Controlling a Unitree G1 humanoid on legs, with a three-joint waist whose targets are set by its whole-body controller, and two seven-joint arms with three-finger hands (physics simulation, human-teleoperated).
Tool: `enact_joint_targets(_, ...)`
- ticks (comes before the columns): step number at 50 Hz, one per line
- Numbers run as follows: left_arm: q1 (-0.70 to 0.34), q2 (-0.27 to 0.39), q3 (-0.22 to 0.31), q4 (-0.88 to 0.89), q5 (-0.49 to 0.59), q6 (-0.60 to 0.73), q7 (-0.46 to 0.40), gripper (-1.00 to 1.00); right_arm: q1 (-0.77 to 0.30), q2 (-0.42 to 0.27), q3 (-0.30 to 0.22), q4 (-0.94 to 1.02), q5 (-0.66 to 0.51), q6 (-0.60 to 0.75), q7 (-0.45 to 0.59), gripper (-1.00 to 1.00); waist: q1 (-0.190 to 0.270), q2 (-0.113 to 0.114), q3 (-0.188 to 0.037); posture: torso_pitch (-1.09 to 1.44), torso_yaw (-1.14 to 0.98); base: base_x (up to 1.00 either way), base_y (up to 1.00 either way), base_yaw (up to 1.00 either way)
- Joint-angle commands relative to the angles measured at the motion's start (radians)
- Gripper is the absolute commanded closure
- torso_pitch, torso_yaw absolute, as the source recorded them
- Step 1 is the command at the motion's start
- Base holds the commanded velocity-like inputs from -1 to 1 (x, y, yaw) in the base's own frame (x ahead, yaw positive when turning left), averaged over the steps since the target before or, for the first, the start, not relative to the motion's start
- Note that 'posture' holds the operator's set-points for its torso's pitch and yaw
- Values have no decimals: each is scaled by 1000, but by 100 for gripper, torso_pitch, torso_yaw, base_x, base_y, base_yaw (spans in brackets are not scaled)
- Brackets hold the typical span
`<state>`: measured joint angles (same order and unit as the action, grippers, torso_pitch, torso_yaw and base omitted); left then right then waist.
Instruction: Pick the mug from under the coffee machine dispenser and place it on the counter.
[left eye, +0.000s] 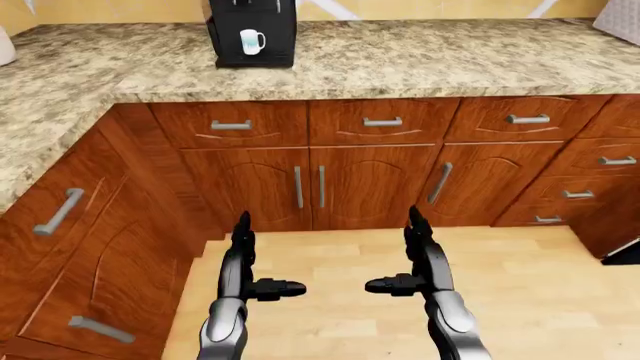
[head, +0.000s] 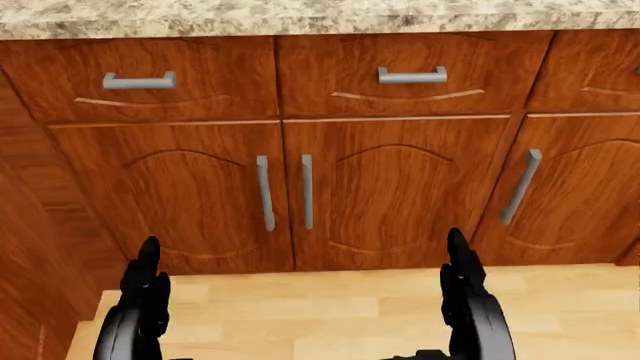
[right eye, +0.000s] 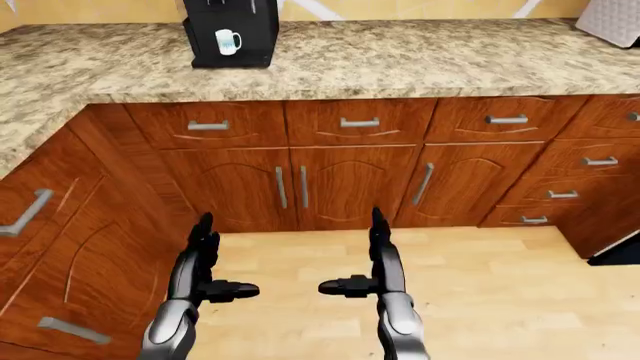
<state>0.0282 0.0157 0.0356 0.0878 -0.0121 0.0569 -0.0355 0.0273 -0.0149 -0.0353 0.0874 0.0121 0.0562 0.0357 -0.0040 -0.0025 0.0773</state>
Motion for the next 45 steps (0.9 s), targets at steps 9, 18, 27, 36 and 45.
enact_joint_targets(9, -48, 30, 74, -332, -63, 113, 8, -100, -71, -35, -57, -268, 46, 91, 36, -100, 8, -7, -75, 0, 0, 0, 0, 0)
enact_joint_targets(18, -105, 81, 167, -502, -95, 264, 17, -100, -164, -103, -138, -436, 50, 227, 55, -100, 9, -2, -85, 0, 0, 0, 0, 0)
enact_joint_targets(27, -188, 157, 276, -649, -137, 420, 40, -100, -279, -175, -205, -598, 107, 429, 64, -100, 8, -1, -86, 0, 0, 0, 0, 0)
enact_joint_targets(36, -255, 220, 342, -720, -192, 520, 67, -100, -337, -214, -231, -649, 136, 499, 52, -100, 7, 1, -74, 0, 0, 0, 0, 0)
enact_joint_targets(45, -279, 260, 371, -755, -220, 568, 83, -100, -368, -233, -240, -674, 153, 529, 30, -100, 6, 11, -57, 0, 0, 4, 0, 0)
